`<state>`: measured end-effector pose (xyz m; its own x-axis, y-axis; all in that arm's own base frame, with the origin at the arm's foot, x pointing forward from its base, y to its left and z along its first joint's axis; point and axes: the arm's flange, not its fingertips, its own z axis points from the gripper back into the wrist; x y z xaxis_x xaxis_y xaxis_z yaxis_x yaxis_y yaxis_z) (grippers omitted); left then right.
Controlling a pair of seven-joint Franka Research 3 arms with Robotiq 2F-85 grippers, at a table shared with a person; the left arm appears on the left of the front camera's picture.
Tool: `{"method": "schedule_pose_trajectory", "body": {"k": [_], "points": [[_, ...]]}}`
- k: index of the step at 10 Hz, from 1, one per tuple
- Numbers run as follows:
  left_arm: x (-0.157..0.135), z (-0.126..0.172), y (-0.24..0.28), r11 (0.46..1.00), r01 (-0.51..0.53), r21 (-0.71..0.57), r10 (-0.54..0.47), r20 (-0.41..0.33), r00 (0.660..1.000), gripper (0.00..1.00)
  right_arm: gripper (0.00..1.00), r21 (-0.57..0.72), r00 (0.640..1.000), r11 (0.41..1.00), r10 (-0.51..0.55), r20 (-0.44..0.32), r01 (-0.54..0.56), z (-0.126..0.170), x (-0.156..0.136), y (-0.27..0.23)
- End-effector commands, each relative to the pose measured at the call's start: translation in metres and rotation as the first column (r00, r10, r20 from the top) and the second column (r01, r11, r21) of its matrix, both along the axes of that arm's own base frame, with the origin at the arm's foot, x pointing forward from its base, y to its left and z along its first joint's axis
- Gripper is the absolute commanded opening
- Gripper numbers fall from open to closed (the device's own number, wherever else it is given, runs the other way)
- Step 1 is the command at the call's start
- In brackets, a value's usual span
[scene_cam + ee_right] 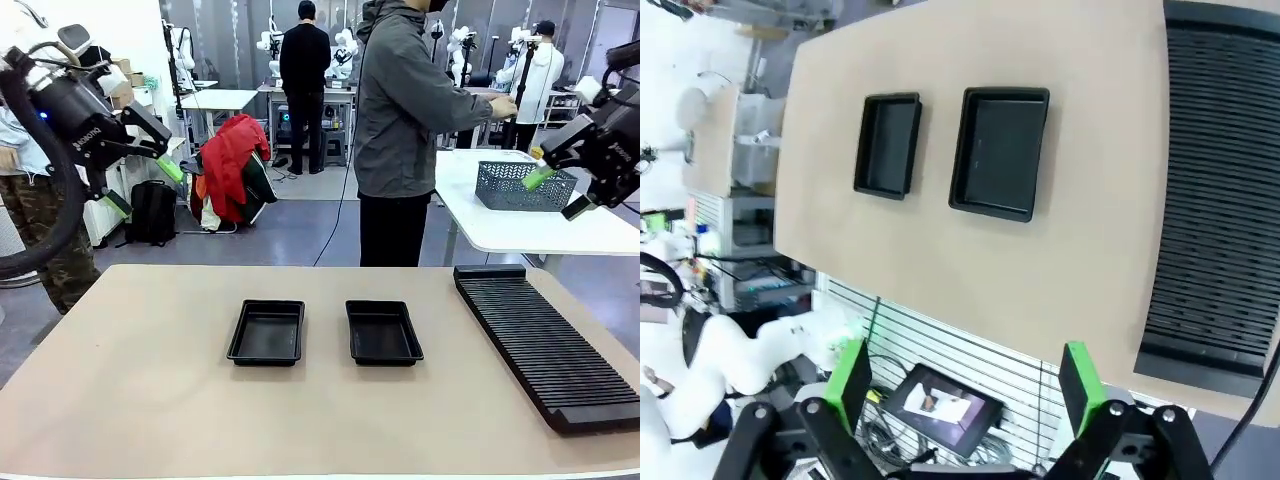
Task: Inspect and transfer BCBs to ESD trays.
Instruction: Pick up the Blank PCB from the PCB Rack and place it in the left ESD tray.
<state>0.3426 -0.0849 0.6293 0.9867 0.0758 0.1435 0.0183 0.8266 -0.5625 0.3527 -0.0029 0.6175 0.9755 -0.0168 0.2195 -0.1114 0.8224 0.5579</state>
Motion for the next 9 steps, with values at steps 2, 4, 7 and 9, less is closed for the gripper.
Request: {"method": "schedule_pose_trajectory", "body": {"k": [2,4,7,9], "points": [[0.006,0.012,0.018,0.994,-0.021,-0.108,0.014,-0.068,0.998,1.00,1.00,0.096,0.999,0.995,-0.035,-0.041,0.039,0.005,0.005,-0.020],[0.008,0.011,0.018,0.993,-0.033,-0.111,0.025,-0.072,0.997,1.00,1.00,0.140,0.996,0.988,-0.049,-0.075,0.059,0.004,0.009,-0.034],[0.010,0.011,0.019,0.991,-0.031,-0.128,0.021,-0.077,0.997,1.00,1.00,0.165,0.995,0.984,-0.053,-0.087,0.067,0.009,0.013,-0.044],[0.008,0.009,0.019,0.994,-0.041,-0.105,0.034,-0.069,0.997,1.00,1.00,0.135,0.995,0.988,-0.065,-0.081,0.075,0.005,0.009,-0.042]]}}
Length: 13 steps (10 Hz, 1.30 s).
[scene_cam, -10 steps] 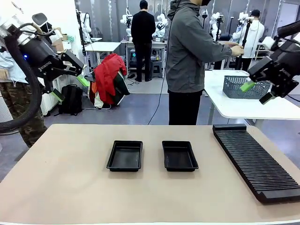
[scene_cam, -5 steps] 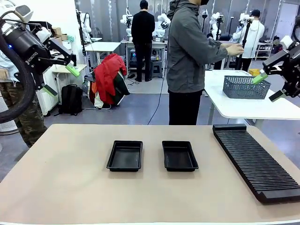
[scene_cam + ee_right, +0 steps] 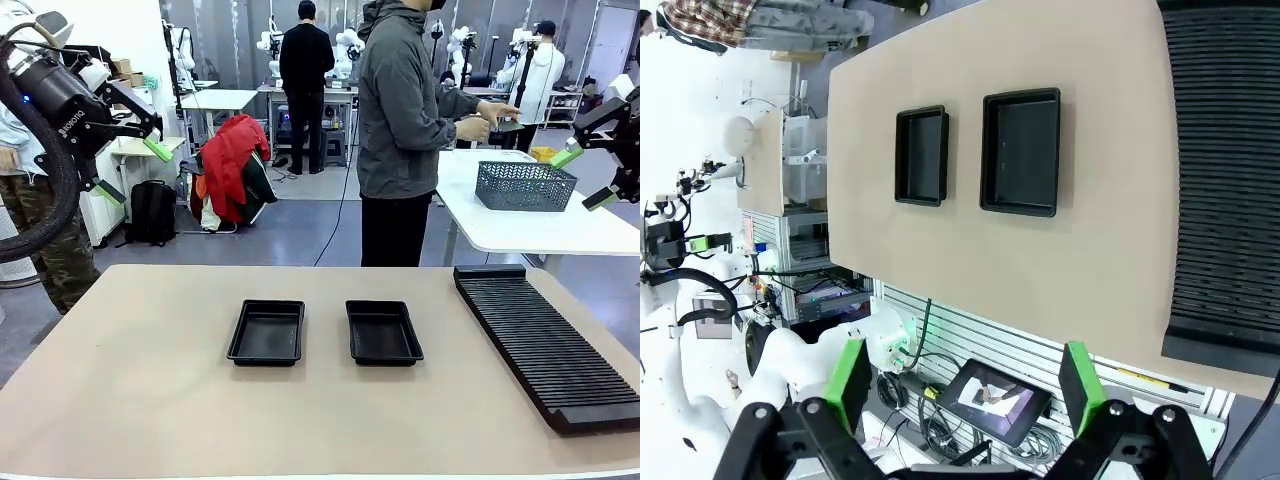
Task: Inspect and transfer BCBs to ESD trays.
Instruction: Pick up the Blank PCB from the PCB Rack and place it in the left ESD tray.
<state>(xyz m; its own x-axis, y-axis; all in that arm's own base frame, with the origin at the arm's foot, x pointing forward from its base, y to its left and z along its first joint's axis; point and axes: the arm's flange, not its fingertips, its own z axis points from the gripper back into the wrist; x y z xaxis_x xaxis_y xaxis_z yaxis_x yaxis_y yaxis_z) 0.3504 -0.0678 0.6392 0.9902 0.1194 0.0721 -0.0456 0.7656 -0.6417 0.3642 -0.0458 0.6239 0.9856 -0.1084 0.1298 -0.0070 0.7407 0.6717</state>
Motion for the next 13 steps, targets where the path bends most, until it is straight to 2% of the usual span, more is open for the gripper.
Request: {"method": "schedule_pose_trajectory", "body": {"k": [1,4,5,6,8,13], "points": [[0.000,-0.001,0.002,1.000,-0.004,-0.006,0.004,-0.005,1.000,1.00,1.00,-0.001,1.000,1.000,-0.002,0.006,0.002,-0.002,-0.002,0.001],[0.000,0.000,0.001,1.000,-0.005,0.004,0.005,0.000,1.000,1.00,1.00,-0.001,1.000,1.000,-0.002,0.006,0.002,-0.002,-0.002,0.001],[-0.007,0.008,-0.003,0.999,-0.012,0.036,0.011,0.035,0.999,1.00,1.00,-0.005,1.000,1.000,-0.004,-0.001,0.004,0.000,0.000,0.000],[-0.013,0.016,-0.007,0.998,-0.031,0.059,0.027,0.057,0.998,1.00,1.00,-0.025,0.999,0.999,-0.020,0.035,0.021,0.017,-0.007,0.003],[-0.022,0.030,-0.010,0.996,-0.034,0.086,0.028,0.071,0.997,1.00,1.00,-0.037,0.997,0.998,-0.045,0.058,0.048,0.040,-0.014,0.003],[-0.037,0.049,-0.011,0.985,-0.064,0.157,0.048,0.102,0.994,1.00,1.00,-0.074,0.995,0.995,-0.064,0.075,0.070,0.071,-0.027,-0.005]]}}
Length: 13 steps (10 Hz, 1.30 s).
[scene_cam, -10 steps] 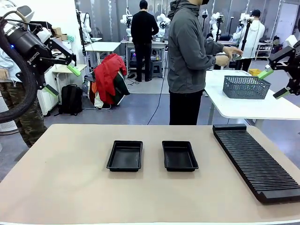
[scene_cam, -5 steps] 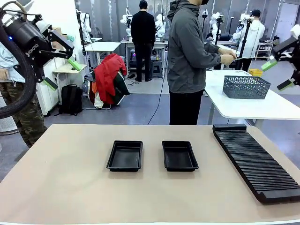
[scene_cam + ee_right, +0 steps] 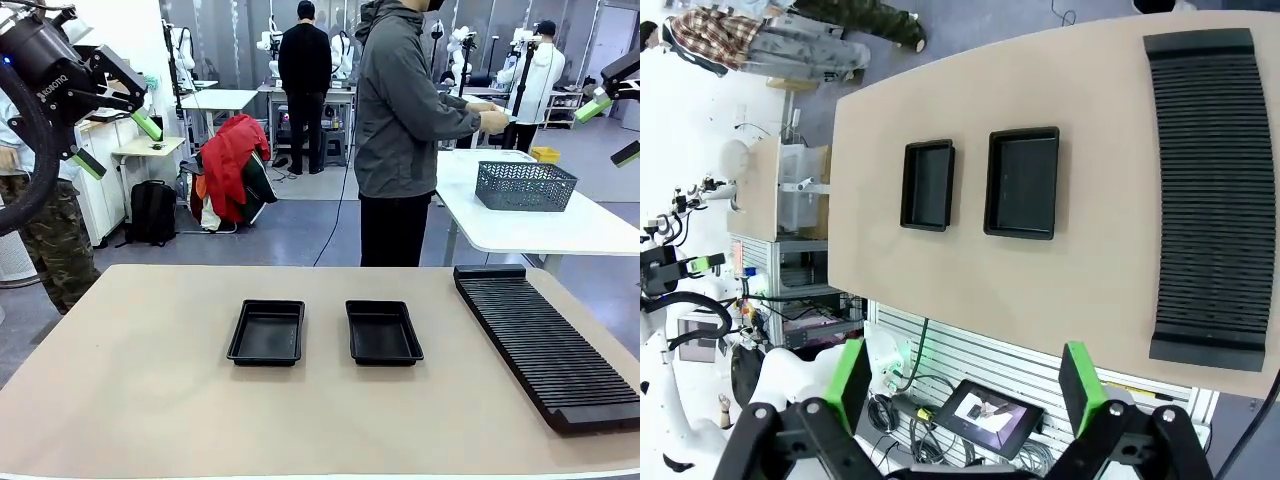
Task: Inspect and transfer BCBs to ESD trays.
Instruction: Pick up the Blank PCB from the PCB Rack and place it in the left ESD tray.
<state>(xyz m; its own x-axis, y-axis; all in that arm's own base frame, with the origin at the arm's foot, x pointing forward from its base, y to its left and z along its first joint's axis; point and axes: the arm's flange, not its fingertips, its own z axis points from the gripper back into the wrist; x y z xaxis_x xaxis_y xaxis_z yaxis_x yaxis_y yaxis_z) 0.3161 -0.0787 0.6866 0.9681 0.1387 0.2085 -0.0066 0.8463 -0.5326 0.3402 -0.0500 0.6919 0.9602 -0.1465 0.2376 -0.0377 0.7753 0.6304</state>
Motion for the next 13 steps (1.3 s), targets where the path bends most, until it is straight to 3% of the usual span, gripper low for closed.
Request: {"method": "schedule_pose_trajectory", "body": {"k": [1,7,13], "points": [[-0.003,0.003,0.000,0.999,-0.025,0.032,0.026,-0.026,0.999,1.00,1.00,-0.037,0.999,0.999,-0.031,-0.039,0.030,0.005,-0.004,-0.003],[-0.010,0.009,-0.010,0.995,-0.053,0.084,0.055,-0.017,0.998,1.00,1.00,-0.121,0.997,0.990,-0.072,-0.002,0.072,0.026,-0.014,-0.014],[-0.008,0.009,-0.019,0.992,-0.052,0.113,0.055,-0.024,0.998,1.00,1.00,-0.165,0.997,0.983,-0.082,-0.016,0.078,0.031,-0.011,-0.017]]}}
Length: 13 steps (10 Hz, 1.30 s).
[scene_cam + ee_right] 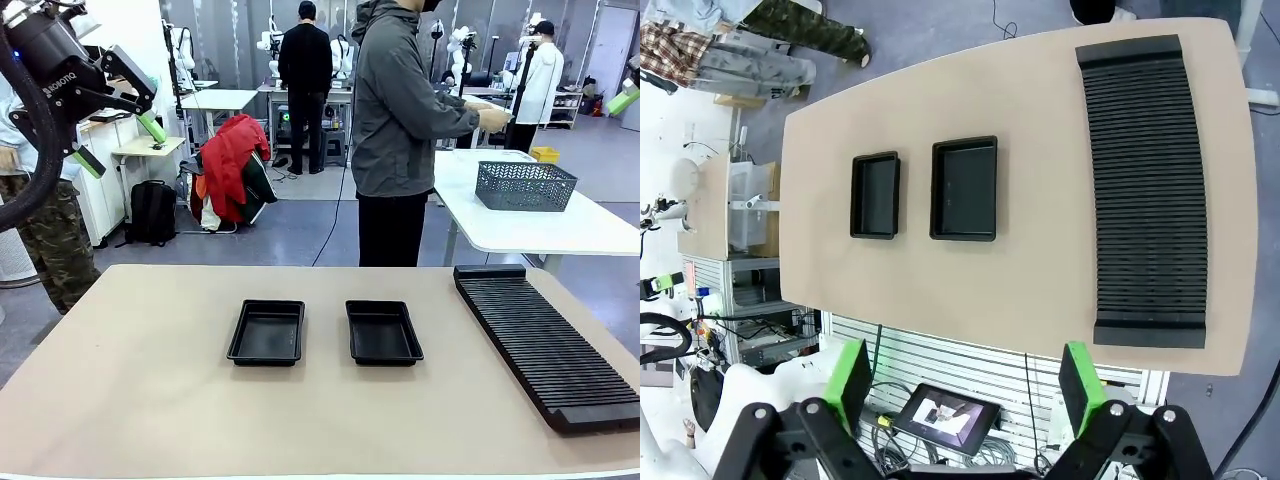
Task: Inspect and transfer BCBs to ESD trays.
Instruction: Pick up the Blank PCB from the PCB Rack and place it in the left ESD tray.
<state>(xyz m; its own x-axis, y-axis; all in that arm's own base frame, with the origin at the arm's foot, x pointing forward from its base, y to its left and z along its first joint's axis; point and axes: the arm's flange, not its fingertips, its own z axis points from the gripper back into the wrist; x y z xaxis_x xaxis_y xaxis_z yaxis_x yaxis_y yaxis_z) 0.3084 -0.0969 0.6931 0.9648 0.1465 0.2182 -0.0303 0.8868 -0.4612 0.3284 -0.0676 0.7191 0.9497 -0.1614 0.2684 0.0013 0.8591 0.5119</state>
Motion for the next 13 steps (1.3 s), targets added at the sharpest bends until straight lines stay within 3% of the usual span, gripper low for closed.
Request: {"method": "schedule_pose_trajectory", "body": {"k": [1,4,13], "points": [[0.000,0.004,-0.002,0.999,-0.029,0.035,0.030,-0.023,0.999,1.00,1.00,-0.027,0.999,0.999,-0.029,-0.034,0.028,0.004,0.002,0.002],[-0.001,0.007,-0.004,0.995,-0.045,0.093,0.043,0.021,0.999,1.00,1.00,0.000,1.000,1.000,0.000,0.000,0.000,0.000,0.000,0.000],[0.010,0.031,-0.023,0.971,0.127,0.204,-0.140,0.053,0.989,1.00,1.00,0.000,1.000,1.000,0.000,0.000,0.000,0.000,0.000,0.000]]}}
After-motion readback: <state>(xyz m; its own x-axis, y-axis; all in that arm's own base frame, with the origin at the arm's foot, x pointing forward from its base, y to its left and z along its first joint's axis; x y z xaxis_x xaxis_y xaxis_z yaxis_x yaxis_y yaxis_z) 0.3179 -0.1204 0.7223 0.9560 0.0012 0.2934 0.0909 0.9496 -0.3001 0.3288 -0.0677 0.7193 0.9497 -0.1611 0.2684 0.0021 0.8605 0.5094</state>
